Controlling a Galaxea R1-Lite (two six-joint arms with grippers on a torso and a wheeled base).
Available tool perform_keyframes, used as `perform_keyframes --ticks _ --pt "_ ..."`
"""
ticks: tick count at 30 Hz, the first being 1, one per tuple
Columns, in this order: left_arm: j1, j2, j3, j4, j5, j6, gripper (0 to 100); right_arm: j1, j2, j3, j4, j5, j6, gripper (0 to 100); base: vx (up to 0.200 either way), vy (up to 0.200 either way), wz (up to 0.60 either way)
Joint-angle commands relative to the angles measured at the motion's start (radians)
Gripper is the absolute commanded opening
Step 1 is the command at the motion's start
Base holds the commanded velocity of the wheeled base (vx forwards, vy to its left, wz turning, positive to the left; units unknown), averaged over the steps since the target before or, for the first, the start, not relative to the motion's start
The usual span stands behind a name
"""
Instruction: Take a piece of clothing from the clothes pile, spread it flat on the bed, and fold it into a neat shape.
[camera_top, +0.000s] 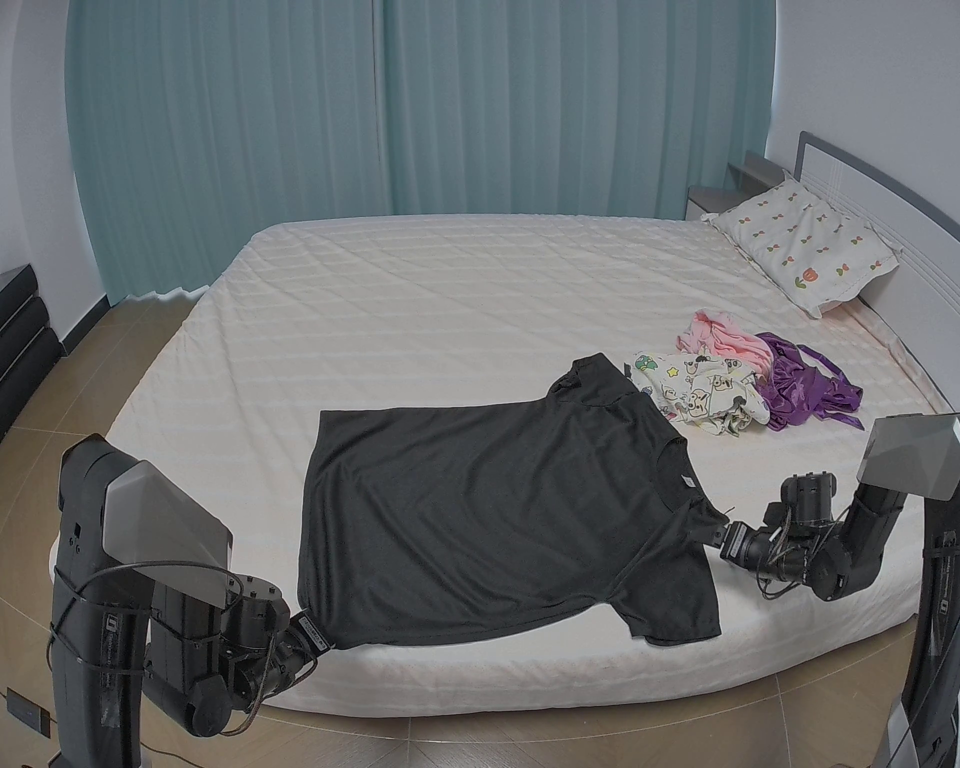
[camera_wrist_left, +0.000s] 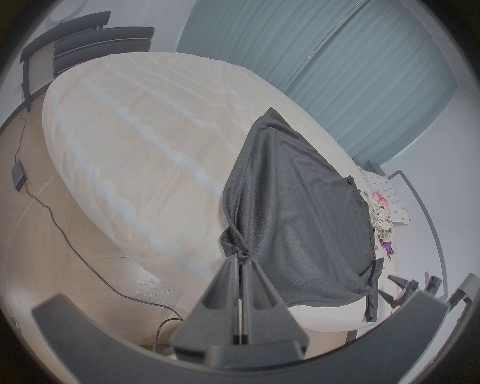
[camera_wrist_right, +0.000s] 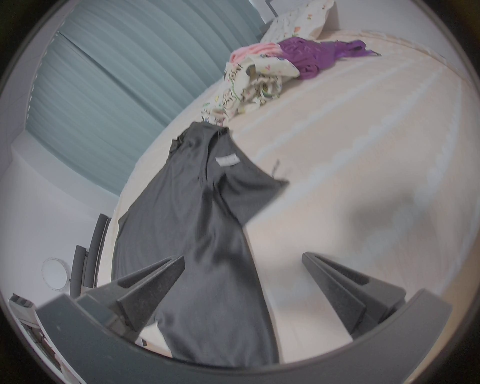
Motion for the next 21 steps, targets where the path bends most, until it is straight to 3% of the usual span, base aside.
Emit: perform_keyframes --ticks 1,8,21 --pt "0.001 0.000 0.000 -0.018 0.000 0.000 0 0.013 -0.100 0.179 -0.001 0.040 -0.020 100 0.000 0.000 0.00" --pt "0.006 -0.003 -0.002 -0.018 -0.001 -0.003 0 0.032 -0.089 0.271 -0.015 0.040 -0.074 100 0.000 0.000 0.00" --pt "0.006 -0.003 -0.002 -0.018 -0.004 -0.014 0 0.111 -0.077 0.278 -0.012 0.005 -0.078 100 0.000 0.000 0.00"
